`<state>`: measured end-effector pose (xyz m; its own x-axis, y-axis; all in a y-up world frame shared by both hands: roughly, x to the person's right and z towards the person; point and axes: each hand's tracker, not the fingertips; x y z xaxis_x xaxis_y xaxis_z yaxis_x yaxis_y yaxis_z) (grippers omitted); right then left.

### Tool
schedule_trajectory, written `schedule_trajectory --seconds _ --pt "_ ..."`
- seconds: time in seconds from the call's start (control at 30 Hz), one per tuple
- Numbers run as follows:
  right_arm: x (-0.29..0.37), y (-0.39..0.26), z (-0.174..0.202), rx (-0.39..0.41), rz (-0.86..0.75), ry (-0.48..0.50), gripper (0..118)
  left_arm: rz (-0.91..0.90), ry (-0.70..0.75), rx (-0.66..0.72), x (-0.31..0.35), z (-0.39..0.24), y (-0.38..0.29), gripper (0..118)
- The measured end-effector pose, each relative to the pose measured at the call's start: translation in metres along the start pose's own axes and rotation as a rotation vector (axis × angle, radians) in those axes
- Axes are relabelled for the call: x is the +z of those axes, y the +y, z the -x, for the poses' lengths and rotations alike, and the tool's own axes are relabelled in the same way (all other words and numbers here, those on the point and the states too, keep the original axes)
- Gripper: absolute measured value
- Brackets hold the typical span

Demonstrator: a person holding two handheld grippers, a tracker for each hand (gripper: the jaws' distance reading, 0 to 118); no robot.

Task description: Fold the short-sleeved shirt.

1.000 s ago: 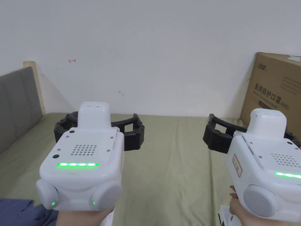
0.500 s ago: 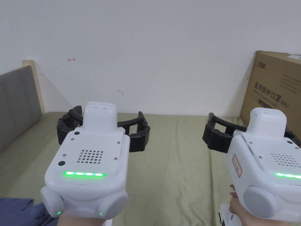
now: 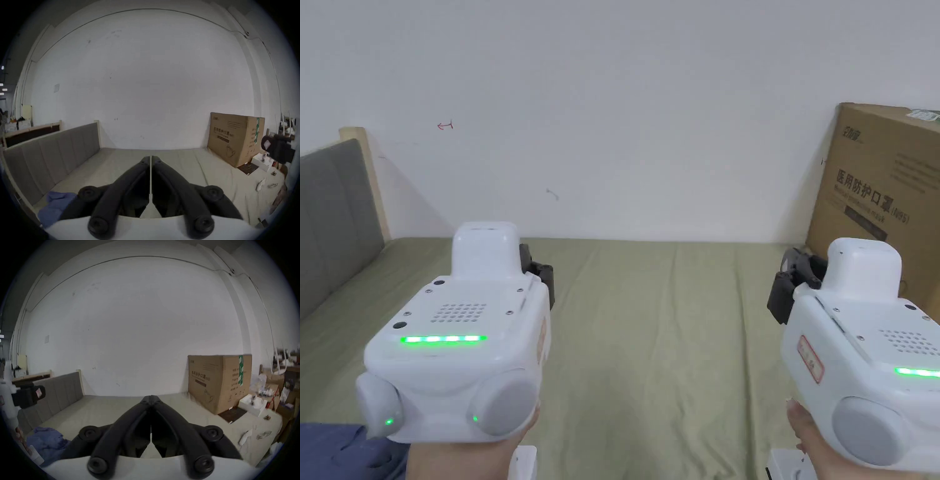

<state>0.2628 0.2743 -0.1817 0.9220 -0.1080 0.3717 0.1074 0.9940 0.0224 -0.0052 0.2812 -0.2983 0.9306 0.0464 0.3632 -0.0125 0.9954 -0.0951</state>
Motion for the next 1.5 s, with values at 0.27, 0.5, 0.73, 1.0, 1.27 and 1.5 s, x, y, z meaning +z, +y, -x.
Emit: schedule_trajectory --seconds 0.27,0.5,0.73,1.0,1.27,1.5 --pt "-0.004 -0.004 -0.009 0.011 0.026 -0.021 0 0.081 -0.013 0.075 -0.014 0.011 -0.01 1" --pt "-0.023 -0.023 0.026 0.021 0.07 0.015 0 0.107 0.029 0.067 -0.002 0.049 -0.018 1" --pt "-0.053 -0.06 0.16 0.008 0.21 0.307 0 0.12 0.347 -0.035 0.058 0.169 -0.027 1" --pt "-0.041 -0.104 0.317 0.185 0.326 0.587 0 0.193 0.573 0.046 0.131 0.259 -0.045 1" --pt "-0.043 -0.114 0.326 0.173 0.371 0.668 0 0.394 0.43 0.239 0.094 0.294 -0.063 1" --pt "-0.071 -0.152 0.323 0.235 0.533 0.569 0 0.846 0.372 0.285 -0.014 0.351 -0.15 1"
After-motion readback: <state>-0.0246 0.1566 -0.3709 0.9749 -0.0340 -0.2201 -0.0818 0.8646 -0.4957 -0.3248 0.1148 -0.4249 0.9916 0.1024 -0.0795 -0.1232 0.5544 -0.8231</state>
